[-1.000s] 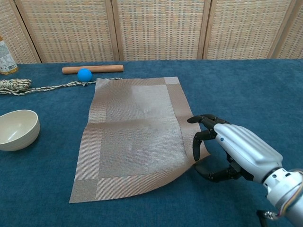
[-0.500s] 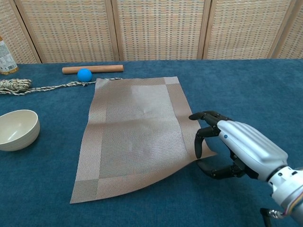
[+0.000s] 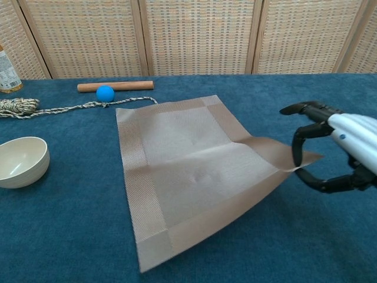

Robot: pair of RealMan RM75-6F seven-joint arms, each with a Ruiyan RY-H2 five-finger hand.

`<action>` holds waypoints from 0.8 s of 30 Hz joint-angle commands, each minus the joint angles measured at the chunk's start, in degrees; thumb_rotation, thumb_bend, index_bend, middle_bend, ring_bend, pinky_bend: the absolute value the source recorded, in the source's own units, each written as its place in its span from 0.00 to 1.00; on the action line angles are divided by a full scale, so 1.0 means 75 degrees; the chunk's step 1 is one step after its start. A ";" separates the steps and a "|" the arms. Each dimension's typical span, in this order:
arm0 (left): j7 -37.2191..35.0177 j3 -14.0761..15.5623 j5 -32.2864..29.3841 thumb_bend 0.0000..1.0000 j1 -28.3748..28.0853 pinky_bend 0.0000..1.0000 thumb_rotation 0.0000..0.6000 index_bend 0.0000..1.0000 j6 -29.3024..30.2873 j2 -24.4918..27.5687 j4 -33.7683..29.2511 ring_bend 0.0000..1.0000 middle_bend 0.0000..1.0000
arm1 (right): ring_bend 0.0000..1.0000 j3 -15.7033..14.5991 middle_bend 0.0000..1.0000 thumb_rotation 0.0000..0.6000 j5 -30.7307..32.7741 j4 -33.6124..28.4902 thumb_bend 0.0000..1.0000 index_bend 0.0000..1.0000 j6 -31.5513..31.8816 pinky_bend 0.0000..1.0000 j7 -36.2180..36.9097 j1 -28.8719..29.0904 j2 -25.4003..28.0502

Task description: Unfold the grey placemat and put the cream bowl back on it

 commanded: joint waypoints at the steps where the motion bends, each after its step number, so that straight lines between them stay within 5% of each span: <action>1: 0.0047 0.0009 0.0022 0.16 -0.0002 0.00 1.00 0.04 -0.0007 -0.0012 -0.0012 0.00 0.00 | 0.00 -0.0084 0.19 1.00 -0.0219 -0.0246 0.56 0.64 0.0397 0.15 0.0204 -0.0203 0.0714; 11: 0.0220 -0.0003 0.0074 0.16 0.0003 0.00 1.00 0.04 0.0032 -0.0046 -0.0008 0.00 0.00 | 0.00 0.0018 0.19 1.00 0.0164 0.0692 0.54 0.64 -0.0017 0.15 0.0563 -0.0176 0.1608; 24: 0.0172 -0.0075 -0.0041 0.16 -0.0061 0.00 1.00 0.04 -0.0090 -0.0076 0.0121 0.00 0.00 | 0.01 0.0827 0.22 1.00 0.1212 0.2060 0.54 0.64 -0.1573 0.15 0.0246 0.0721 0.1803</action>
